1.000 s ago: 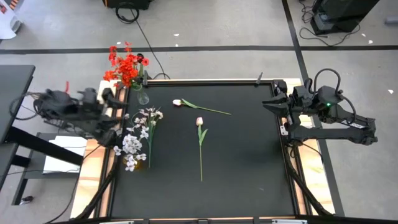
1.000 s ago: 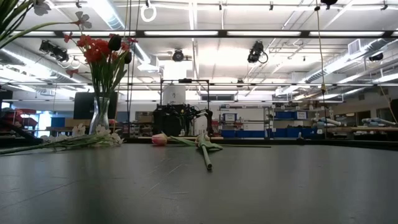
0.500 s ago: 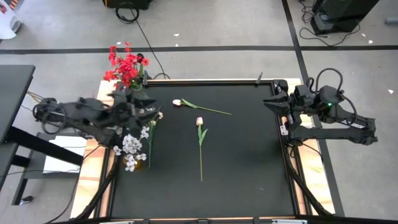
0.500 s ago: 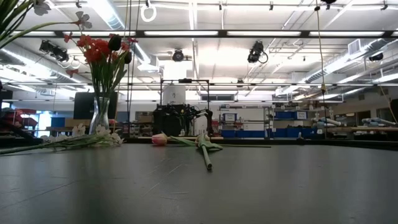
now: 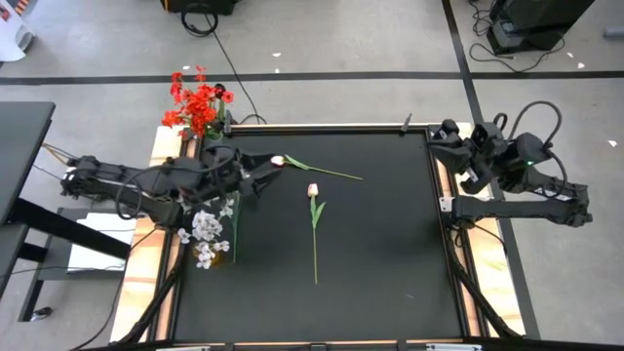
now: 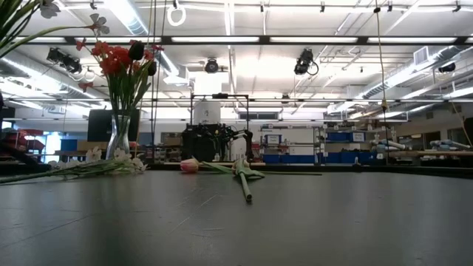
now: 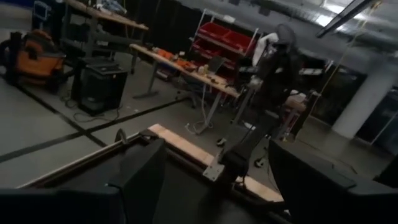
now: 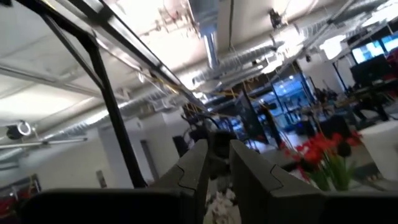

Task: Sort flowers into vase by color
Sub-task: Put the pink flower into the yellow vase

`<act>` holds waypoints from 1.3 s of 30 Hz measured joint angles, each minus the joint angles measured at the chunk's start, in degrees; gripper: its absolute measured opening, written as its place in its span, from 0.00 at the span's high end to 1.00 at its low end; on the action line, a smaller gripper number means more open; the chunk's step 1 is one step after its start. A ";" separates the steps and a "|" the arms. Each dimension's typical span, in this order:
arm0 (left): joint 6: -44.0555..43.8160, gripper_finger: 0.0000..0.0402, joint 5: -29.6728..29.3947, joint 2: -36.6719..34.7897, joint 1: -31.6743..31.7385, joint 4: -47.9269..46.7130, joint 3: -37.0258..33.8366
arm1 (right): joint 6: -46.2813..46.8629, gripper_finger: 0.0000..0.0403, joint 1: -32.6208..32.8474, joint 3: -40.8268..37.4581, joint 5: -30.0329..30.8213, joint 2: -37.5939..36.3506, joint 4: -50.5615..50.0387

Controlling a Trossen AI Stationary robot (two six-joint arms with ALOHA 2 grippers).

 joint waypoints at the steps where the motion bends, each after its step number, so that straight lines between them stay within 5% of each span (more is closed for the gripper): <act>1: -0.36 0.29 -0.01 0.27 0.35 -0.52 0.00 | -0.18 0.81 0.00 0.00 0.02 0.00 0.57; 9: -3.20 0.29 4.31 4.86 5.15 -1.29 0.00 | 7.89 0.82 -0.03 0.07 14.70 4.00 -4.99; 15: -3.75 0.29 10.23 7.32 8.01 0.78 0.00 | 9.51 0.82 0.13 -0.04 13.09 15.64 -8.13; 30: 1.35 0.29 10.64 4.22 9.26 -10.41 0.04 | 11.59 0.82 1.33 0.08 11.19 40.42 -4.29; 39: 1.27 0.29 10.63 3.58 9.26 -17.22 0.04 | 5.95 0.82 1.33 11.51 9.91 56.87 -12.19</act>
